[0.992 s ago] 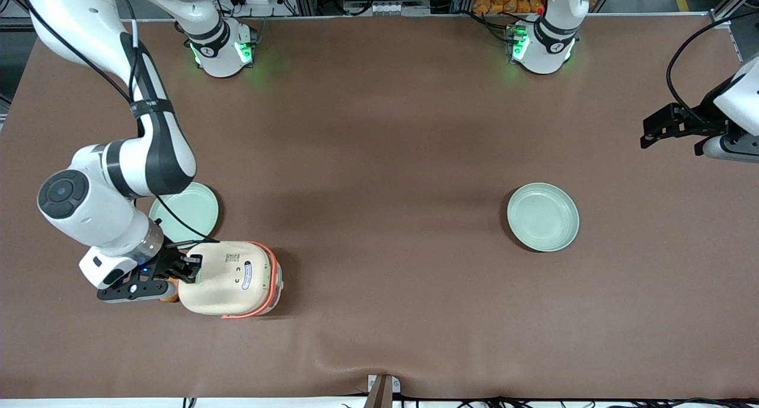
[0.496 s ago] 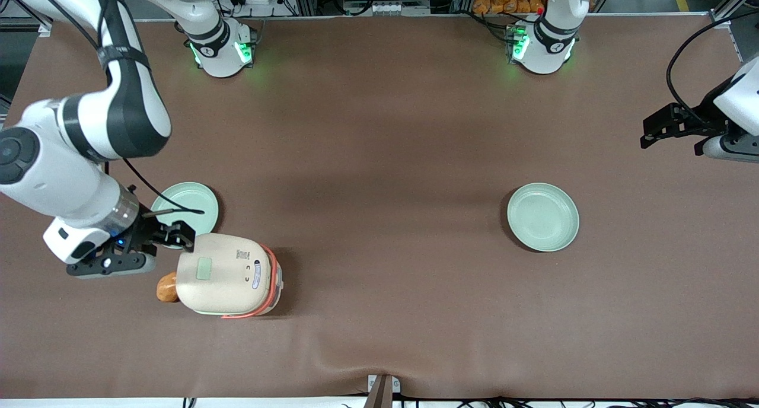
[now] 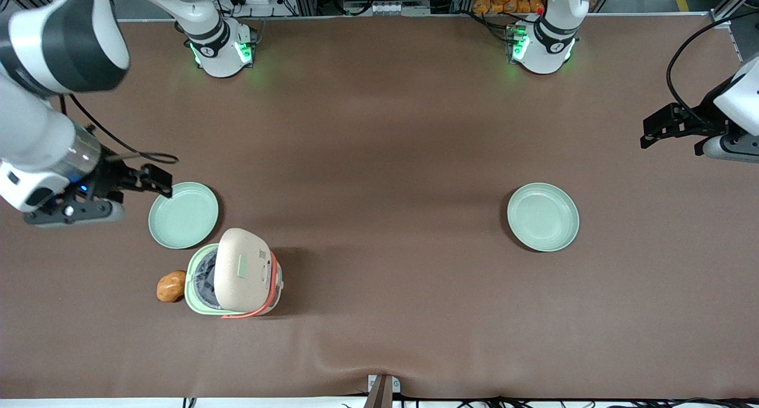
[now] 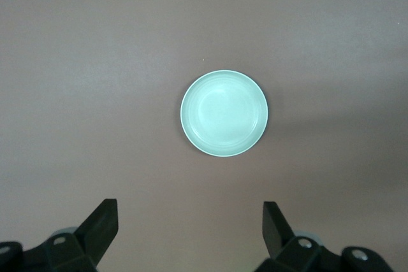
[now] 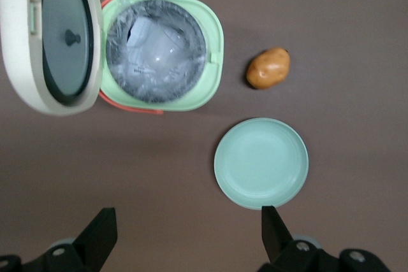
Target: Press rice cooker button with right arm
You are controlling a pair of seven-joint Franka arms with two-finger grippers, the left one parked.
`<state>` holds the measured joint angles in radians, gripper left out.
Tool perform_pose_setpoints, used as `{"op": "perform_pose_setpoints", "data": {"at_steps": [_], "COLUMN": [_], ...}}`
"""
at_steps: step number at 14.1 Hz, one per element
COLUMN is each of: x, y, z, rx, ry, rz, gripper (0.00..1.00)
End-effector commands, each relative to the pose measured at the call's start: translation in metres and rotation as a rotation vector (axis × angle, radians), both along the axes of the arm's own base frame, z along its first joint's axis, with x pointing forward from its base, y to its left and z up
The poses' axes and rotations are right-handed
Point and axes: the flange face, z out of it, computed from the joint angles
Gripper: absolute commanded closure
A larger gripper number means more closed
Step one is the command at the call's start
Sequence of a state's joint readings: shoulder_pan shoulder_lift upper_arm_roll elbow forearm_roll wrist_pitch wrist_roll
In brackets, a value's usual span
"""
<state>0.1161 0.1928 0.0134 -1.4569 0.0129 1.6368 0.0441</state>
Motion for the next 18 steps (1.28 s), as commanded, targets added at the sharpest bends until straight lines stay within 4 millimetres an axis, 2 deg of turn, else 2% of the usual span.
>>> {"op": "perform_pose_setpoints", "data": {"at_steps": [1,5,9,14,18], "x": [-0.026,-0.052,-0.060,-0.063,-0.063], "y": [-0.024,-0.045,-0.070,-0.126,-0.130], "z": [0.031,0.056,0.059,0.056,0.052], "rx": [0.004,-0.004,-0.031,-0.039,-0.061], "ry": [0.007,0.050,0.075,0.083,0.094], "rz": [-0.030,-0.071,-0.062,-0.078,-0.064], "gripper": [0.00,0.00,0.00,0.00,0.00]}}
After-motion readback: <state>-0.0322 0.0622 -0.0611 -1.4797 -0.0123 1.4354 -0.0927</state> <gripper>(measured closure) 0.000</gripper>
